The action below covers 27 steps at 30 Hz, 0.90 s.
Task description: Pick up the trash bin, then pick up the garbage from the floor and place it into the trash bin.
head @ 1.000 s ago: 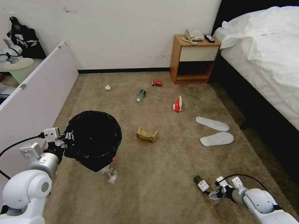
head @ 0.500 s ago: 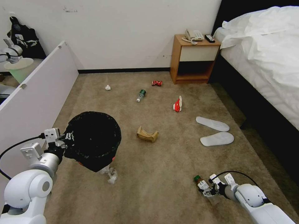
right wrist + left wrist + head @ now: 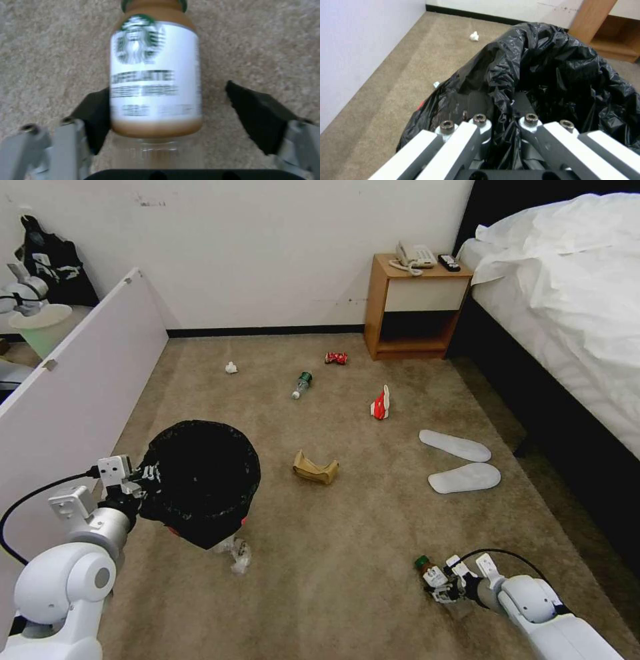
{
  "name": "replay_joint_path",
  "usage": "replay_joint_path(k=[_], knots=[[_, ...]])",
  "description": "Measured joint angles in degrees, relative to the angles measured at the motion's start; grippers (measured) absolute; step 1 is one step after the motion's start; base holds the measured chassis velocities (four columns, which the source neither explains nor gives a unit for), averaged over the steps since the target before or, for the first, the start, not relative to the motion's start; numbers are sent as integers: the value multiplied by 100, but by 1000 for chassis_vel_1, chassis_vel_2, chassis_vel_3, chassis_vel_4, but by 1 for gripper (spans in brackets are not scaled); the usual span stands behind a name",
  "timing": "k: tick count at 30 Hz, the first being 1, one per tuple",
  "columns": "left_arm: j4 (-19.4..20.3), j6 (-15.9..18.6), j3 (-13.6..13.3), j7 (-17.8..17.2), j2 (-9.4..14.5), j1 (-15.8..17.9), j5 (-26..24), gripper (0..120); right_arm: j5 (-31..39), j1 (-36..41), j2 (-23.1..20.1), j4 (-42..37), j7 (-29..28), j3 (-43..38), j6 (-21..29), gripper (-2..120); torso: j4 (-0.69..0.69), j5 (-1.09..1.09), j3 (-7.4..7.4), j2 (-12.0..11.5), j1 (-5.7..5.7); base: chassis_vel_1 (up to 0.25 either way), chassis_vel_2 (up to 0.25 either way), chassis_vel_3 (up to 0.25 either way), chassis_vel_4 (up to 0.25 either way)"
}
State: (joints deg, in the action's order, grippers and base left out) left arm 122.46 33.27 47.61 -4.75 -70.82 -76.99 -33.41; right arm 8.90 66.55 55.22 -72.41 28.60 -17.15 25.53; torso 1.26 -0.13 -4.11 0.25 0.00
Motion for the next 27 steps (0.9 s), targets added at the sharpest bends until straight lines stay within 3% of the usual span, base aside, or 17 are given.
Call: replay_joint_path(k=[9,12,27], knots=[[0,-17,-4,7,-6,-27,13,3,-54,-33,55,138,3,-28,-84,58,-5,6,2,3,-1,0,0,0,0],[15,-25,-8,12,-1,-46,20,3,-58,-12,77,166,-2,-65,-119,47,-6,8,1,3,-1,0,0,0,0],[101,-27,-31,18,20,-97,34,3,-89,219,117,115,-72,-311,-182,46,-13,20,-1,-2,-1,0,0,0,0]])
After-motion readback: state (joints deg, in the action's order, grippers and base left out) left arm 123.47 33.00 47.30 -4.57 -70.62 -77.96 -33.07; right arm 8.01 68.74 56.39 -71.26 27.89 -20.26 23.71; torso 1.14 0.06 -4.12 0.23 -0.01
